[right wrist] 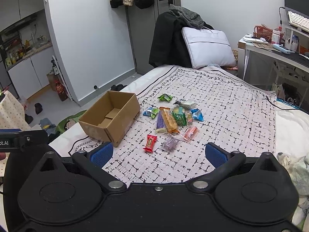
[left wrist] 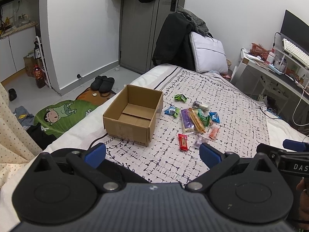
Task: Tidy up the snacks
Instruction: 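Move both tools toward the snack pile beside the cardboard box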
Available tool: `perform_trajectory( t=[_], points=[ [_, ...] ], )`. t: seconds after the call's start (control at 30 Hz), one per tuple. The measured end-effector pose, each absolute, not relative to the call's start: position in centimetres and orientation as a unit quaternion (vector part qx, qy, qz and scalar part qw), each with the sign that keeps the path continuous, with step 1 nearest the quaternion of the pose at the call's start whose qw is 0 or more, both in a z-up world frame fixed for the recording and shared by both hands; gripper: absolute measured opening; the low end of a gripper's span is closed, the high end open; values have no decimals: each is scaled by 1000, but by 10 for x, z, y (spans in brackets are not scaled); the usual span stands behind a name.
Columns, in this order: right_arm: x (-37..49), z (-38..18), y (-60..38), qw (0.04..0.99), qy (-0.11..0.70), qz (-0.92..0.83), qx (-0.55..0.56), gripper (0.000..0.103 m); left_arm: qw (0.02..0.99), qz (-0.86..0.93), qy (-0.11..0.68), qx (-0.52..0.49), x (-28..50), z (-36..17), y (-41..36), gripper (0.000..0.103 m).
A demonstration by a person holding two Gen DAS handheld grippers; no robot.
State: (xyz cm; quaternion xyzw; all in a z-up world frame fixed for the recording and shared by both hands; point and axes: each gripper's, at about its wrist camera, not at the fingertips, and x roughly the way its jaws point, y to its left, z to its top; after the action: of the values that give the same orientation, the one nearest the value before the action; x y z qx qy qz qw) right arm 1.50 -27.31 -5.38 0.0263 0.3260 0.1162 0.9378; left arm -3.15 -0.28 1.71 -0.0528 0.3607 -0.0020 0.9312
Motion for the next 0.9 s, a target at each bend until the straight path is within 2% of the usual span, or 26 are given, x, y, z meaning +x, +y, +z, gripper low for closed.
perform_trajectory(
  t=[0.9],
  points=[
    [39,-65,-287,940,310,131,53,102,931,-7,353,-97,3,7,-10,102]
  ],
)
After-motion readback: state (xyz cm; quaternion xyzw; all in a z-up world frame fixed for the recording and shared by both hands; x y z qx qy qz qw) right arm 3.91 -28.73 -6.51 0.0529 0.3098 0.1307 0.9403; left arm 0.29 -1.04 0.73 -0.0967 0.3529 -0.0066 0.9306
